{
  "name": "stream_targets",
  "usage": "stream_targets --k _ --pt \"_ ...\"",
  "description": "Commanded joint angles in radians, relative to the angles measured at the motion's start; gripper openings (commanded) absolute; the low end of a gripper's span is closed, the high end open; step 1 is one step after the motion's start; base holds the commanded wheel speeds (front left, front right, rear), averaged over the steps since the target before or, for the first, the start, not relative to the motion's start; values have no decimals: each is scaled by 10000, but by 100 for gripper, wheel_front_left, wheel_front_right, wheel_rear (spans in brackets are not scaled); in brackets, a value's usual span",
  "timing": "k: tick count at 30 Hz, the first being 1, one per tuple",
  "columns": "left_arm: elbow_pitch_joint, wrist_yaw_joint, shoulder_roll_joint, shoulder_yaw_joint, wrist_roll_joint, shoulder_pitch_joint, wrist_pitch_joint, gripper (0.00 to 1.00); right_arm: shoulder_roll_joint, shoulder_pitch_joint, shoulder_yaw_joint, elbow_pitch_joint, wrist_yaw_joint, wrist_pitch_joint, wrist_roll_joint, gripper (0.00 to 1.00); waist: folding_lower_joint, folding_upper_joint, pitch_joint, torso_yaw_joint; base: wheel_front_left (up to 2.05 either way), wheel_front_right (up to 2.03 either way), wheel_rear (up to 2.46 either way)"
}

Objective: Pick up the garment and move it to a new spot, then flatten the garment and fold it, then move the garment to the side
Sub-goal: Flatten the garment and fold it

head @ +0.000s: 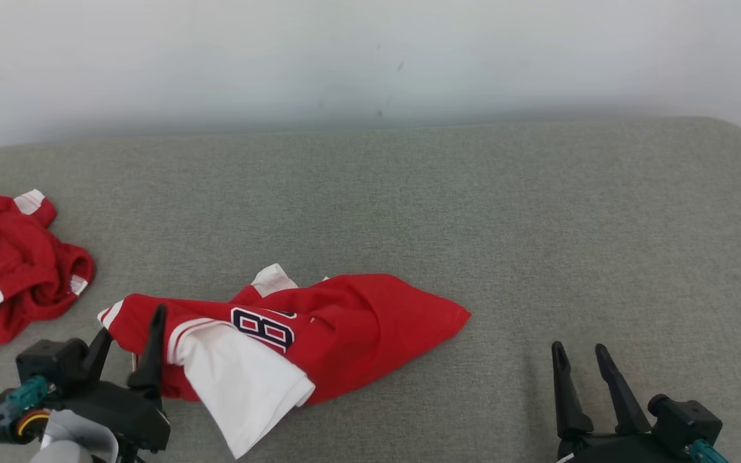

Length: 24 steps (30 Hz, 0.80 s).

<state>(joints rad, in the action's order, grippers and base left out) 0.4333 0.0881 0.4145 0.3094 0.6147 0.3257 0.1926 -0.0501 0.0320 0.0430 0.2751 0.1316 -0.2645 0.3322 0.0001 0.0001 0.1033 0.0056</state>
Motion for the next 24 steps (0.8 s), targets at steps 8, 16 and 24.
stream_targets --k 8,16,24 --pt "-220 -397 -534 -76 -197 -831 606 100 -6 -203 -183 -89 -20 -20 -44 100 -1 -1 -201 630 0 0 0" --pt "-1028 -915 -1237 -131 23 -2223 689 100 -3 -185 -109 -60 -20 -19 -127 100 -1 -1 -338 1214 0 0 0" --pt "-1636 -947 -1846 -951 -427 -2833 724 100 0 -225 -89 -9 -20 -18 -233 100 -1 -1 -357 1281 0 0 0"
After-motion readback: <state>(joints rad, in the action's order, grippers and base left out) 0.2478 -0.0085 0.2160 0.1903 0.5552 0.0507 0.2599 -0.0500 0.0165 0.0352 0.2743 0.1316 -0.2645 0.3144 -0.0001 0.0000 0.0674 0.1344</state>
